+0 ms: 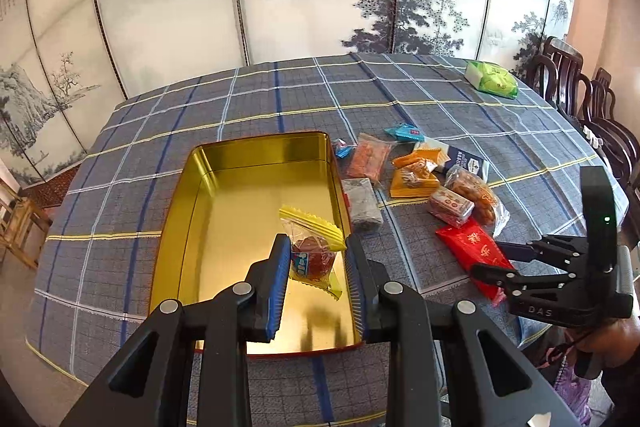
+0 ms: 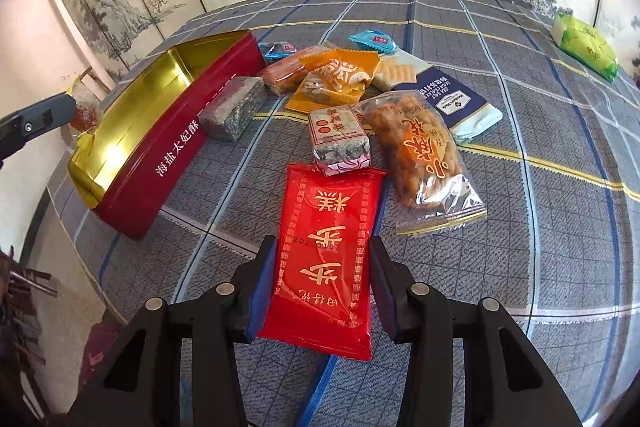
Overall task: Organize snacks
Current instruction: 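Carry the yellow-wrapped cake into the tin and open the left gripper while the right gripper grasps the red packet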
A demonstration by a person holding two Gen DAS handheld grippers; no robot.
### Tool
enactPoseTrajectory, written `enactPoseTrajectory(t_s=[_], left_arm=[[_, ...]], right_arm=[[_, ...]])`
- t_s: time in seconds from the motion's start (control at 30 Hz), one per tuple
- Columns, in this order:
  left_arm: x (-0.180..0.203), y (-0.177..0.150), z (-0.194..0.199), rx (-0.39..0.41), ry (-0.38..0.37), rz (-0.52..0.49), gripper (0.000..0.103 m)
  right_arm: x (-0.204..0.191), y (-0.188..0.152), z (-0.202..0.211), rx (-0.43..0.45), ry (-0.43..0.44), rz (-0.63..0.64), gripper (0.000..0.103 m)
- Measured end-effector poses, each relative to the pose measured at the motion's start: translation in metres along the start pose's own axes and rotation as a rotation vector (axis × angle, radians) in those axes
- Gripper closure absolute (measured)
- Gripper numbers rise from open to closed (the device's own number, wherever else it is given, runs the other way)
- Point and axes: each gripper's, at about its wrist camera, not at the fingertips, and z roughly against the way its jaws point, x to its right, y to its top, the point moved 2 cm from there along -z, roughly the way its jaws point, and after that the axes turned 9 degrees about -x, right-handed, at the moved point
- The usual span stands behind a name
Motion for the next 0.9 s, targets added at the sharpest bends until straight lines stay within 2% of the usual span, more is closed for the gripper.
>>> enactPoseTrajectory(t_s=[0.27,0.57,0.9], left_arm=[[-0.019,0.01,-0.021,-0.025,0.056,-0.006,0.079],[-0.041,0.031,-0.056,-0.071,0.107,-0.025,0.079],[-0.07,0.07,-0.12,-0.184,0.147,-0.017,0.078]], right_arm=[[0.015,-0.015,0.012,-0.019,0.164,-0.112,0.058],[0.031,-0.037,0.029,-0.024,0.308,-0.223,0.058],[0.032,-0.041,0.049,0.006,0.381,-0.256,0.058]])
